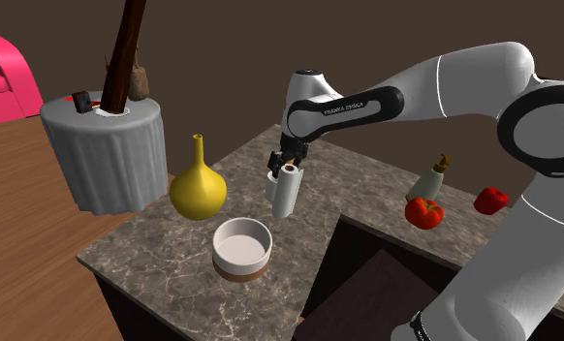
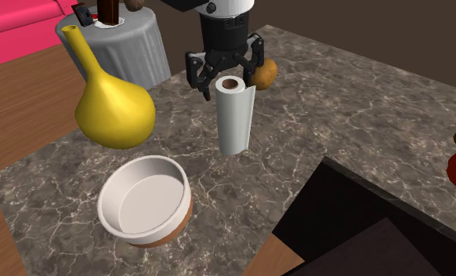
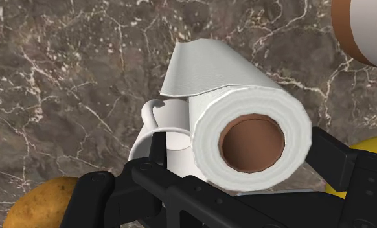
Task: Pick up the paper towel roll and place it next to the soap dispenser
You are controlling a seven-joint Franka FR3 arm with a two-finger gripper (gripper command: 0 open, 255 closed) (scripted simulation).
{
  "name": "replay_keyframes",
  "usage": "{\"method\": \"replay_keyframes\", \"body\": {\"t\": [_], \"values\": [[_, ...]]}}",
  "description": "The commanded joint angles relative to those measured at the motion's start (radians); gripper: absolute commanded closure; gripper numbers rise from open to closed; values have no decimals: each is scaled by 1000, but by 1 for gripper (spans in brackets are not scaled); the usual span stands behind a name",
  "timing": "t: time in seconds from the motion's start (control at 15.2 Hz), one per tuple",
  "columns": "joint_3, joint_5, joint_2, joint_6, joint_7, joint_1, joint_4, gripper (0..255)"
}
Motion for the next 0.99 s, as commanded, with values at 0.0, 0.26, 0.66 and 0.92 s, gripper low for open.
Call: {"method": "replay_keyframes", "body": {"t": [0.0, 0.26, 0.66, 0.92], "values": [[0, 0, 0, 0, 0, 0, 0, 0], [0, 0, -1, 0, 0, 0, -1, 255], [0, 0, 0, 0, 0, 0, 0, 255], [1, 4, -20, -50, -5, 0, 30, 255]]}}
